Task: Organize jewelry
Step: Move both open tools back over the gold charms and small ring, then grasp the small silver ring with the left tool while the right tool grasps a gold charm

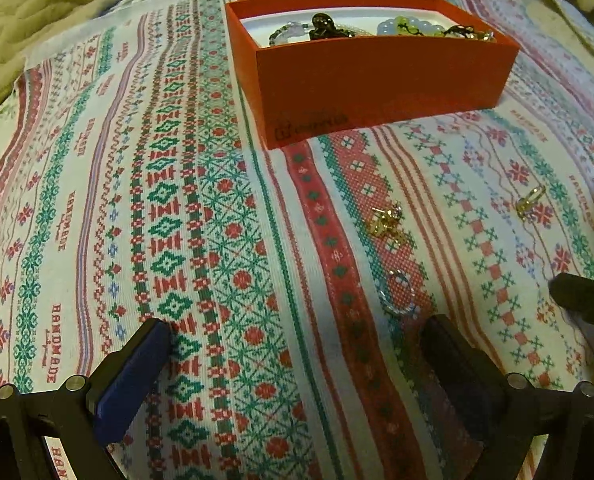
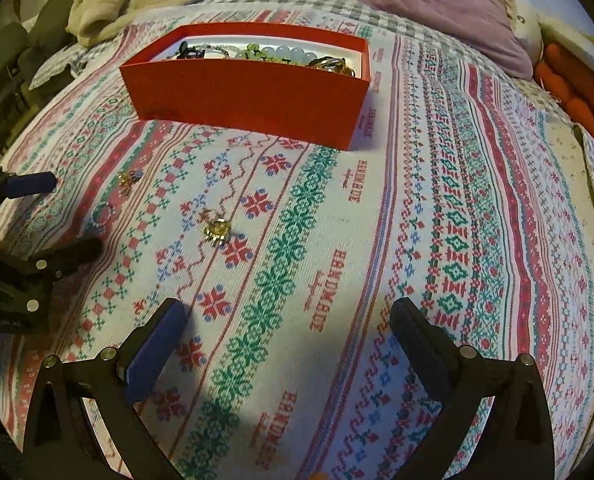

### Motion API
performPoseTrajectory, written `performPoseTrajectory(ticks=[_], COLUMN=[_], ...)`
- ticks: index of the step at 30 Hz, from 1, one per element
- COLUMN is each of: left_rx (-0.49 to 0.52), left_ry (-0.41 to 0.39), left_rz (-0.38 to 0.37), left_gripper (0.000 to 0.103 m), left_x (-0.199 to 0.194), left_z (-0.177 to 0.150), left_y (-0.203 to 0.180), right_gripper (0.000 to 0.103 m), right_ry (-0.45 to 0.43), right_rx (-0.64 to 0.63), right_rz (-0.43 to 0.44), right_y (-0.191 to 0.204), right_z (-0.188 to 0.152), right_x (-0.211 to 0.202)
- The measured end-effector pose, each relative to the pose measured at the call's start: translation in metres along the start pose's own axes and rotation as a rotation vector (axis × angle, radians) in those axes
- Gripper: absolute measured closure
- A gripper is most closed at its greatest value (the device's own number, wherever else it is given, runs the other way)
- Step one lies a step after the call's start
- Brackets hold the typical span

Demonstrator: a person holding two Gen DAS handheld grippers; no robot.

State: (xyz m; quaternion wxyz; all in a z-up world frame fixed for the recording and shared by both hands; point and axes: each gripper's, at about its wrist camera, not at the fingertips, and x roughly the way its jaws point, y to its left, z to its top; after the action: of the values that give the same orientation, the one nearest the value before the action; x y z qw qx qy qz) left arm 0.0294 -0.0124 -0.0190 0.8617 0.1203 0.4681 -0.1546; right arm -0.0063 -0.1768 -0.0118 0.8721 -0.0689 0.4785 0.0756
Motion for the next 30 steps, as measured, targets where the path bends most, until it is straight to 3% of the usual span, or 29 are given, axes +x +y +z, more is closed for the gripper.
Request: performPoseTrajectory(ticks=[7,10,12,18,26,30], left_rx=[0.003,0.008,0.028,0.09,0.109,0.112], left_ry=[0.009,0.002,-0.008,-0.028,-0.027,-0.029], left_rz=[0.001,-0.016,-0.031,-0.101,-0.171,-0.178], left_gripper=[0.0,0.006,0.017,0.039,0.043,0.043], left_x=[0.001,-0.003,-0.006,-0.013,-0.011,-0.011], left_z=[0.004,0.004,0.004,0.003,0.005,0.005], left_y=[0.001,-0.001,-0.004,-0.014,-0.014,-0.014], right_gripper=[0.0,0.001,0.005,0.028,0.052,0.071], right_ry=[0.021,0.005,-0.004,-0.028,-0.038,-0.037], right_rx=[-0.026,-0.033,-0.047,-0.087,-0.095,-0.113], right_rz=[-0.003,0.0,0.006,0.039,0.067,0.084], right_y=[0.001,0.004,0.007,0.019,0.026,0.031], right_z=[0.014,0.018,0.02,0.024,0.033,0.036], right_x=[0.007,0.007,0.006,0.001,0.003,0.004])
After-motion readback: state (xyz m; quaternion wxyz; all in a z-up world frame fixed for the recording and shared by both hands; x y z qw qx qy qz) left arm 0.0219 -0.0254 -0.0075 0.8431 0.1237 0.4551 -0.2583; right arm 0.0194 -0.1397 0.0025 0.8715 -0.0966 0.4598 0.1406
